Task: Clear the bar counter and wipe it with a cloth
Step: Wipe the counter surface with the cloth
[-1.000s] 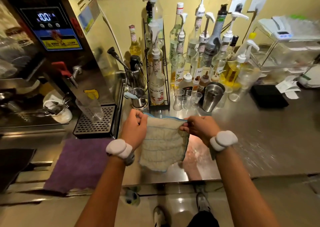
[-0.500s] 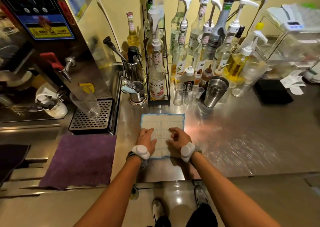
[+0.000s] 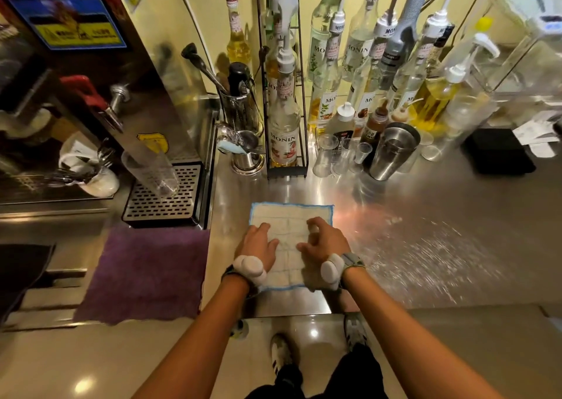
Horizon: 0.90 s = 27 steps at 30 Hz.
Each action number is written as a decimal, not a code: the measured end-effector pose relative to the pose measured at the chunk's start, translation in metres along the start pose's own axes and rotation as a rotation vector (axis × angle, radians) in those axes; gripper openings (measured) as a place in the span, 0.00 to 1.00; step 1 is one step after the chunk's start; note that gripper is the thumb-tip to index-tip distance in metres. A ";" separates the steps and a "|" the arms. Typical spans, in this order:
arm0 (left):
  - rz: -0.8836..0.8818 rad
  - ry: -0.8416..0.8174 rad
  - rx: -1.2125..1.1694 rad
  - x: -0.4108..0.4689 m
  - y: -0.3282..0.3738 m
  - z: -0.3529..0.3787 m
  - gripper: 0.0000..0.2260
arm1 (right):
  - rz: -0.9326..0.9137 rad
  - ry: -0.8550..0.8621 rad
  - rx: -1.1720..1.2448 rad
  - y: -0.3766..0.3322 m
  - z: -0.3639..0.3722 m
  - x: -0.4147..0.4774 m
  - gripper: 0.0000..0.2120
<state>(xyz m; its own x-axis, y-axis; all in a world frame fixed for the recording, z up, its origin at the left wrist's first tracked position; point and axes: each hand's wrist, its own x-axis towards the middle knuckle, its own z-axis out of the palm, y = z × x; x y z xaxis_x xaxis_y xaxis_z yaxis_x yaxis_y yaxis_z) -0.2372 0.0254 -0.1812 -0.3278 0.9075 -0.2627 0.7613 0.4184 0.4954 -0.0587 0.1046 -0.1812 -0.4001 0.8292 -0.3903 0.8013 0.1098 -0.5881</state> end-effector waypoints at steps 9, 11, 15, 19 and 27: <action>0.098 -0.215 0.026 0.041 -0.009 0.005 0.35 | -0.032 -0.143 0.011 -0.006 -0.002 0.027 0.53; 0.100 -0.239 0.040 0.059 -0.009 0.004 0.35 | -0.026 -0.149 0.022 -0.006 -0.009 0.042 0.54; 0.091 -0.280 0.048 0.089 -0.006 -0.001 0.36 | 0.003 -0.167 0.017 -0.010 -0.026 0.072 0.56; 0.086 -0.292 0.051 0.112 -0.004 -0.003 0.36 | 0.005 -0.179 -0.022 -0.012 -0.039 0.099 0.56; 0.078 -0.312 0.055 0.126 -0.004 -0.004 0.37 | -0.028 -0.139 -0.069 -0.009 -0.042 0.117 0.57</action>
<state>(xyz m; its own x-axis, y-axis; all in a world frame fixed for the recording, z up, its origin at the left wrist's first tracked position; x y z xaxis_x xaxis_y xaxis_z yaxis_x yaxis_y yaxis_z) -0.2839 0.1378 -0.2128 -0.0867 0.8777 -0.4713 0.8094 0.3379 0.4803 -0.0936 0.2237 -0.1917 -0.4771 0.7416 -0.4715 0.8153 0.1733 -0.5524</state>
